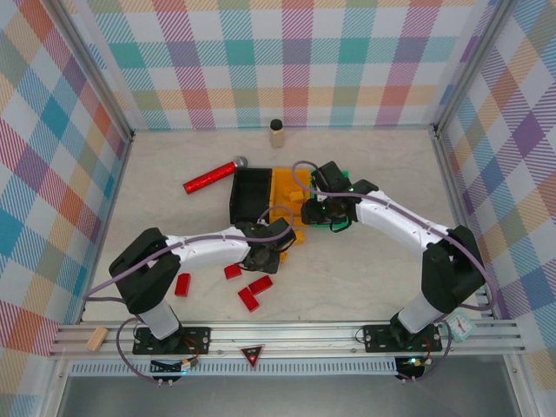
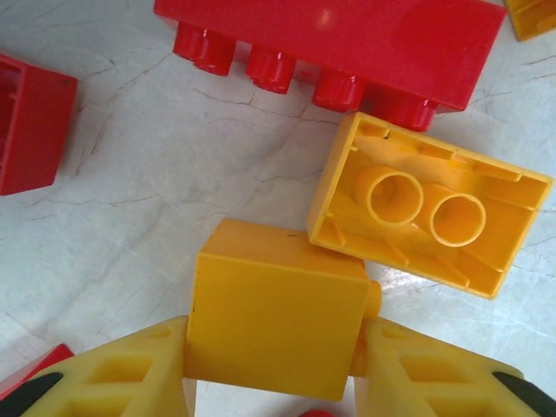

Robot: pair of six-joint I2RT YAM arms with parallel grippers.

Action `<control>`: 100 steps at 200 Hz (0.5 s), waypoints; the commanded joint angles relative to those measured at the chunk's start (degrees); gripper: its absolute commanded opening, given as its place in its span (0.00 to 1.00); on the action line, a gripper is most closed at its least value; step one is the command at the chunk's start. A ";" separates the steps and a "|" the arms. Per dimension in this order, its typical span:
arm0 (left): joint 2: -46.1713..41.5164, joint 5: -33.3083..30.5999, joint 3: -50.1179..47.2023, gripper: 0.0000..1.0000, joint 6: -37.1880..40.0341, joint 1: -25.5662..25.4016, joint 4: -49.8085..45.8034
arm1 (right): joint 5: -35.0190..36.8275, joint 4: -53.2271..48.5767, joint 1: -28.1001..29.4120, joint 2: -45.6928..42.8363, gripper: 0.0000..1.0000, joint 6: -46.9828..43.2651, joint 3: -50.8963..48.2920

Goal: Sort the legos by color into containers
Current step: Pick up the lego from the center of the table, then place the lego in the container.

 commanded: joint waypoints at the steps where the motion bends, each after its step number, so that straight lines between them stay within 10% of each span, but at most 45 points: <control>1: -3.83 -1.80 4.03 0.42 1.17 0.53 -3.78 | 0.52 -0.33 -0.06 -1.68 0.52 0.34 -0.92; 100: 7.12 -0.65 29.94 0.45 9.44 8.42 -5.27 | -1.18 1.39 -0.04 -7.93 0.52 4.29 -10.41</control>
